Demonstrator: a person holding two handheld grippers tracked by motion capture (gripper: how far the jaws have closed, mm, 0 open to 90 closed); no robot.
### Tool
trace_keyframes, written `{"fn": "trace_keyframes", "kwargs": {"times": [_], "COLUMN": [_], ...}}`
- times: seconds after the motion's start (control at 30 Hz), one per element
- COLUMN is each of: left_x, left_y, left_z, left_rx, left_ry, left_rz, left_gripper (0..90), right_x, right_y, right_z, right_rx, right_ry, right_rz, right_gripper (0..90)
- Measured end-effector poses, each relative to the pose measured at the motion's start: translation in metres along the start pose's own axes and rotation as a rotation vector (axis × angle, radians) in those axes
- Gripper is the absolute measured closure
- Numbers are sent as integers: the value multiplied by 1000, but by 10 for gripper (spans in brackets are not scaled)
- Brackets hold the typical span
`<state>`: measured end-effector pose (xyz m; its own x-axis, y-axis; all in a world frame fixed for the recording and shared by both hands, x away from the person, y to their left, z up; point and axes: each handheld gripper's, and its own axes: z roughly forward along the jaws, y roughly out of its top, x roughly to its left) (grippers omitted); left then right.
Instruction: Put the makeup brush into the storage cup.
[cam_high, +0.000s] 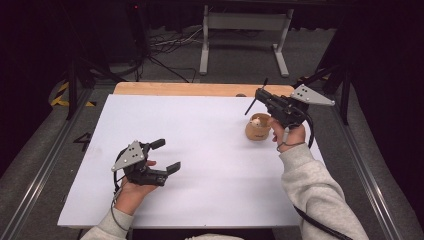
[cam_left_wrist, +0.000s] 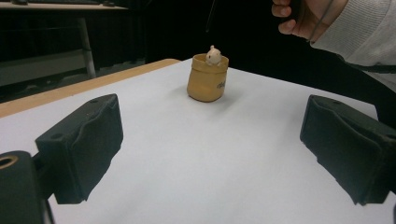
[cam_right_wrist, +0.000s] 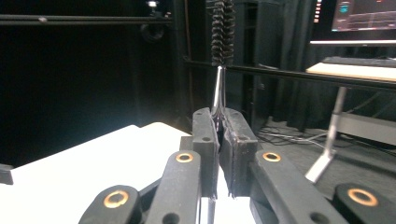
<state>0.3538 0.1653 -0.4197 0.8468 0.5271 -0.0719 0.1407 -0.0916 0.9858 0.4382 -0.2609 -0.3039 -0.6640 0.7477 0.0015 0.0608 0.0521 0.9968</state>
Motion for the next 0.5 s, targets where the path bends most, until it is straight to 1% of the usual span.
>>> {"fn": "trace_keyframes", "kwargs": {"times": [0.1, 0.17, 0.27, 0.3, 0.33, 0.43, 0.5], "left_x": [1, 1, 1, 1, 1, 1, 1], "left_y": [0, 0, -1, -1, -1, -1, -1], "left_z": [0, 0, 0, 0, 0, 1, 0], "left_rx": [4, 5, 9, 9, 9, 10, 11], "left_ry": [2, 3, 4, 4, 5, 3, 5], "left_rz": [1, 1, 1, 1, 1, -2, -2], "left_gripper": [68, 68, 68, 68, 68, 68, 68], "right_x": [-4, -8, -13, -15, -15, -20, -22], "right_y": [0, 0, 0, 0, 0, -1, -2], "right_z": [1, 1, 0, 0, 0, -1, -1], "right_rx": [13, 22, 24, 24, 24, 36, 42], "right_ry": [-37, -70, -105, -125, -125, -171, -190], "right_rz": [-1, -7, -5, -3, -3, -4, 0], "right_gripper": [848, 849, 848, 848, 848, 848, 848]}}
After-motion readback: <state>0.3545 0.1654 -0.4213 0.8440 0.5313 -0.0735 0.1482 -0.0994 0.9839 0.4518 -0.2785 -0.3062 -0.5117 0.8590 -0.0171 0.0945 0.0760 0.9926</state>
